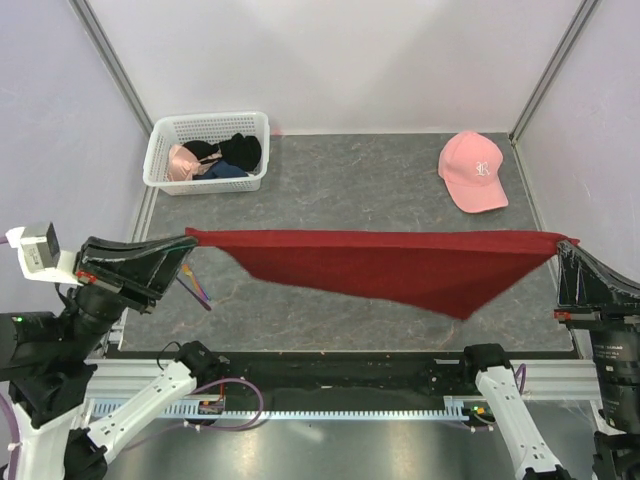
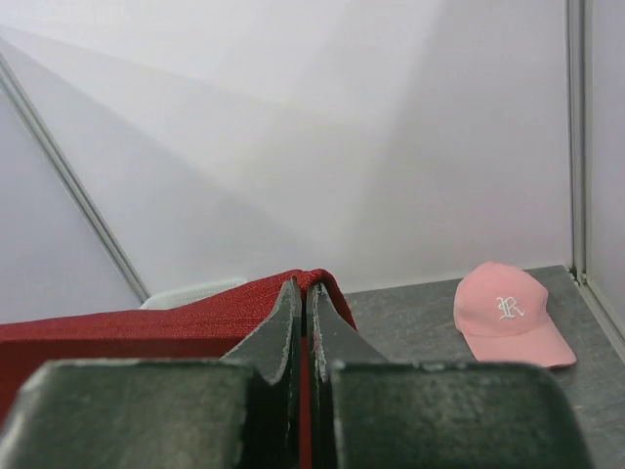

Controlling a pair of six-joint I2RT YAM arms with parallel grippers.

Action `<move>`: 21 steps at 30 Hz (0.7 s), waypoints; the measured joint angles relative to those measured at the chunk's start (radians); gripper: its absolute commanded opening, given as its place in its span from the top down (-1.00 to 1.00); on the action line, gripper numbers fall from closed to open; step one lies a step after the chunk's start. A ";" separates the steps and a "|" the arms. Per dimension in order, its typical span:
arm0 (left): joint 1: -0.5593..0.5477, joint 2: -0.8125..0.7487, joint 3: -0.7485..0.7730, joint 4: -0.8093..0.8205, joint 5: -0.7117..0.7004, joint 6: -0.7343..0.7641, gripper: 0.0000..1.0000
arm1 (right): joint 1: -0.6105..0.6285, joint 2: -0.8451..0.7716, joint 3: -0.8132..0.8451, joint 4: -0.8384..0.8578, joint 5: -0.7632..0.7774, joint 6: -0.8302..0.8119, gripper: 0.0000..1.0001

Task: Fold the napkin into a case and place the utensils inside
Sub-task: Fold and flatten the napkin at the center of the board.

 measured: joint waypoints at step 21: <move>0.321 0.963 0.029 0.095 -0.319 0.050 0.96 | 0.000 0.935 -0.348 0.431 0.128 0.011 1.00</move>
